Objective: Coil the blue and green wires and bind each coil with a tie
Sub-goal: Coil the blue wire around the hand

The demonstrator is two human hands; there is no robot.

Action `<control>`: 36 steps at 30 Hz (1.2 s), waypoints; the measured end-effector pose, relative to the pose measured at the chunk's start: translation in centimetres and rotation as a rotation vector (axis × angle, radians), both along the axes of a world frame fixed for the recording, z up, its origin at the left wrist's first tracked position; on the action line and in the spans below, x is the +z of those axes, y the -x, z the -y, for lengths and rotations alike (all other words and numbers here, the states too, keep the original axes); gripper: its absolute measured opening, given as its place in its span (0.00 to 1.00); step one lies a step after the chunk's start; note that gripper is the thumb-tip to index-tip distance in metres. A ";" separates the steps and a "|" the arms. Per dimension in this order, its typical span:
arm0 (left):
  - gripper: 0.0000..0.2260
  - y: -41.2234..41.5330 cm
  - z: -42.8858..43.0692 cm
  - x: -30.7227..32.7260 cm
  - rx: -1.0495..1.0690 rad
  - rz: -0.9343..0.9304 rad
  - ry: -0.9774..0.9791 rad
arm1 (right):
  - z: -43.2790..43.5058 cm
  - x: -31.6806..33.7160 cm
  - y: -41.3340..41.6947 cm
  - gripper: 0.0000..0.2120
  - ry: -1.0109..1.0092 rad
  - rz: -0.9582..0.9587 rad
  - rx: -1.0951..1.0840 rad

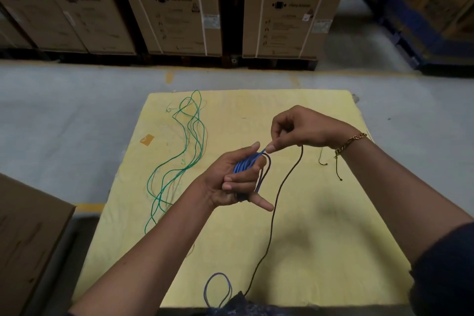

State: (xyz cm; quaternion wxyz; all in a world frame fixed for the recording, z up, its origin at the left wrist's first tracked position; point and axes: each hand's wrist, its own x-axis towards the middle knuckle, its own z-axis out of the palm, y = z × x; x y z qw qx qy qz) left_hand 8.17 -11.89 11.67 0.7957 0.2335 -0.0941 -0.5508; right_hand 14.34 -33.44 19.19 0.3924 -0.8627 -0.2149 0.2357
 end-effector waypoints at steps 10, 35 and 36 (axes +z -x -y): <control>0.17 -0.7 0.4 3.2 0.239 -0.096 0.383 | -3.3 -9.0 3.5 0.24 -0.509 -0.293 -0.435; 0.22 -0.1 -0.2 0.2 0.253 0.566 -0.832 | -2.1 0.2 3.0 0.04 0.119 0.118 0.067; 0.22 0.2 -0.3 0.5 0.263 0.461 -0.709 | -2.0 0.3 2.6 0.04 0.046 0.112 0.023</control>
